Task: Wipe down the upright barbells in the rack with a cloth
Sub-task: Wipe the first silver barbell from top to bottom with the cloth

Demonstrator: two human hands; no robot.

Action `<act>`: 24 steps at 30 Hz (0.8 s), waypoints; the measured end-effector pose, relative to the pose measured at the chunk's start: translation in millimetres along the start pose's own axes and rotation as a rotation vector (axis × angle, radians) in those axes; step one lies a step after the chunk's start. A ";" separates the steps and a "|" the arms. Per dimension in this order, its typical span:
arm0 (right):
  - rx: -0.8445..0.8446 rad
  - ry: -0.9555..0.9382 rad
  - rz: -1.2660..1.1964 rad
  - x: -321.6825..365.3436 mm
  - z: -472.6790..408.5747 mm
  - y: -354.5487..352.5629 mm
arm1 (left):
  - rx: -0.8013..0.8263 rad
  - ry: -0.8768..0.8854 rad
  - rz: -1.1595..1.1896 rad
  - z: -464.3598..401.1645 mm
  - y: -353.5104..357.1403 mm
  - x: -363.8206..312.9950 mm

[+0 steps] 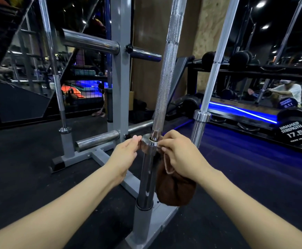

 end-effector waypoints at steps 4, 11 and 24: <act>-0.028 -0.082 0.016 25.3 -1.3 1.0 | 0.032 -0.027 0.064 3.3 0.3 -2.6; -0.394 -0.044 0.165 16.8 8.1 41.0 | -0.003 -0.002 0.075 10.2 0.5 5.0; -0.456 0.025 -0.183 -14.6 15.7 54.2 | -0.022 -0.003 0.005 12.7 6.9 10.4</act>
Point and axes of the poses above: each hand's wrist, its own z-axis away from the middle knuckle, its own y-axis out of the palm, x = y × z, the point moved 1 cm from there along -z, towards the middle knuckle, and after that the axes turned 13 degrees about y, right-handed, at the moved point
